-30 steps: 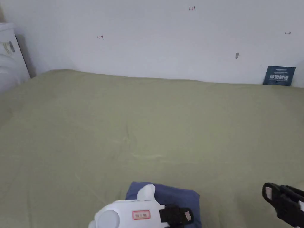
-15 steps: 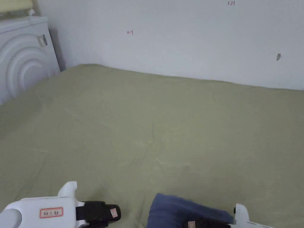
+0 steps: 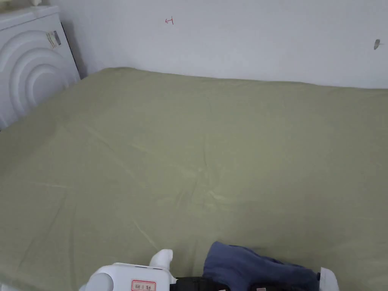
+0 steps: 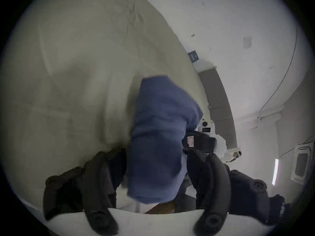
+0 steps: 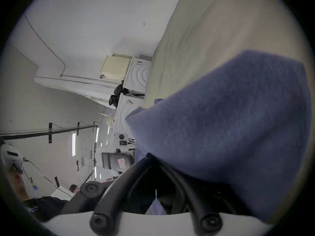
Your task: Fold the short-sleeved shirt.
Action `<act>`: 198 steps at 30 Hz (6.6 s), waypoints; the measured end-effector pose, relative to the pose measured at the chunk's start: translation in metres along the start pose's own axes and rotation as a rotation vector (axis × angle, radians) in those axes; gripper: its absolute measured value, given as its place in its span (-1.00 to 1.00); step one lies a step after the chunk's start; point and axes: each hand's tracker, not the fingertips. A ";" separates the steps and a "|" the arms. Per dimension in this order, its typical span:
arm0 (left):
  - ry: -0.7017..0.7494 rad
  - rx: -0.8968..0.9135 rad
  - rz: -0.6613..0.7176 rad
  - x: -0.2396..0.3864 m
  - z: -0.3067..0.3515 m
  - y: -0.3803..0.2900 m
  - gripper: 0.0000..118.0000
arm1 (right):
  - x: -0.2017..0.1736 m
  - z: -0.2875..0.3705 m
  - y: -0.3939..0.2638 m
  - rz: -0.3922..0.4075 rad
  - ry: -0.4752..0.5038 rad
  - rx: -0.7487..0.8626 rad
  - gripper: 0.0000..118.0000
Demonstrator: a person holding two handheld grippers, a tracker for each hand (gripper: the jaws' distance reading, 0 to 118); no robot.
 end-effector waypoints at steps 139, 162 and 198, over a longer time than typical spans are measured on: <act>0.525 1.054 -0.758 0.279 0.090 -0.043 0.96 | -0.290 0.195 -0.047 0.988 -0.859 1.017 0.98; 0.428 1.016 -0.691 0.282 0.094 -0.042 0.96 | -0.320 0.201 -0.038 0.897 -0.880 1.011 0.98; 0.493 0.989 -0.653 0.285 0.092 -0.030 0.96 | -0.321 0.194 -0.014 0.790 -0.944 0.890 0.98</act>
